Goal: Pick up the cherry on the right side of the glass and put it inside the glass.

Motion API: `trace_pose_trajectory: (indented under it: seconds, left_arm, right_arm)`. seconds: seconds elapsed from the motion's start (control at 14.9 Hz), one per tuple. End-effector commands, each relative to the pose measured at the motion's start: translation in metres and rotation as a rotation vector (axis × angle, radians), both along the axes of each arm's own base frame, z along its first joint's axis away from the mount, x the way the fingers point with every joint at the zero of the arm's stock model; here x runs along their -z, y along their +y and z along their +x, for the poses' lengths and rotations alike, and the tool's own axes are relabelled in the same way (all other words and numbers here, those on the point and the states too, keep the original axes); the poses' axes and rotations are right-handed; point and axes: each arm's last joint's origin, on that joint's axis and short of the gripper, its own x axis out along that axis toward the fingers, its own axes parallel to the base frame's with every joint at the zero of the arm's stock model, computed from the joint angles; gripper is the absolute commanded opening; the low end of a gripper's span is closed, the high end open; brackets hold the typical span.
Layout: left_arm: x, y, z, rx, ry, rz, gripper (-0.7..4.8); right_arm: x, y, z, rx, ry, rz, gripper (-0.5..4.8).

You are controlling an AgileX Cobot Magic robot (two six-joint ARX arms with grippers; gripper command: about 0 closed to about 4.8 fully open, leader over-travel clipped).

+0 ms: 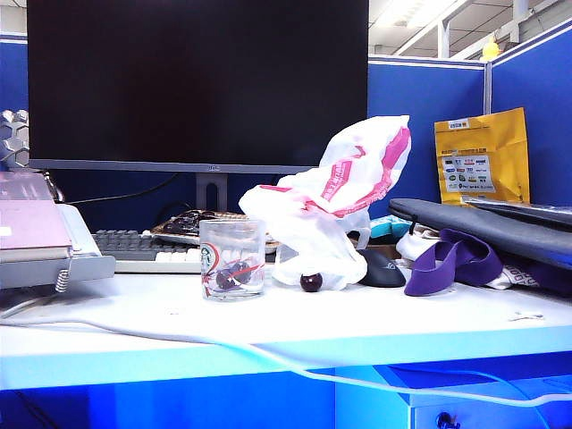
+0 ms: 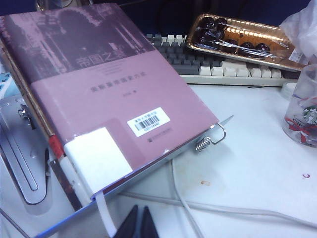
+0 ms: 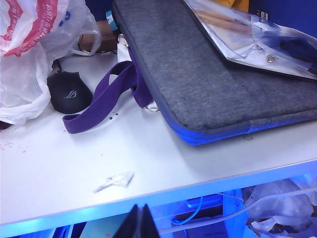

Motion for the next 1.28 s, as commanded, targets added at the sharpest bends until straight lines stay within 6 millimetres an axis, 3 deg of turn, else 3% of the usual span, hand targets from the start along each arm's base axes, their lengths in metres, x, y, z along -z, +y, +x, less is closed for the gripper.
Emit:
trace_pose_trajectory:
  seconds: [0.07,0.4,0.47,0.87,0.94,1.07,1.28]
  left_arm:
    - [0.001,0.0,0.0,0.003,0.009,0.004,-0.05]
    - [0.001,0.0,0.0,0.003,0.009,0.004,-0.05]
    - [0.001,0.0,0.0,0.003,0.009,0.004,-0.05]
    - [0.001,0.0,0.0,0.004,0.009,0.004,-0.05]
    - [0.001,0.0,0.0,0.003,0.009,0.004,-0.05]
    - [0.001,0.0,0.0,0.003,0.009,0.004,-0.05]
    - [0.001,0.0,0.0,0.004,0.009,0.004,-0.05]
  right_arm:
    - [0.002,0.0,0.0,0.0,0.008,0.003,-0.05]
    - [0.002,0.0,0.0,0.0,0.008,-0.003,-0.05]
    - [0.002,0.0,0.0,-0.001,0.006,-0.067,-0.05]
    - [0.0,0.0,0.0,0.007,-0.011,-0.057,-0.05]
    - [-0.003,0.001,0.0,-0.021,-0.027,0.007,-0.05]
    - [-0.032,0.002,-0.005,-0.084,-0.113,0.078,-0.05]
    - [-0.121,-0.001,-0.026,-0.033,-0.35,0.087,-0.05]
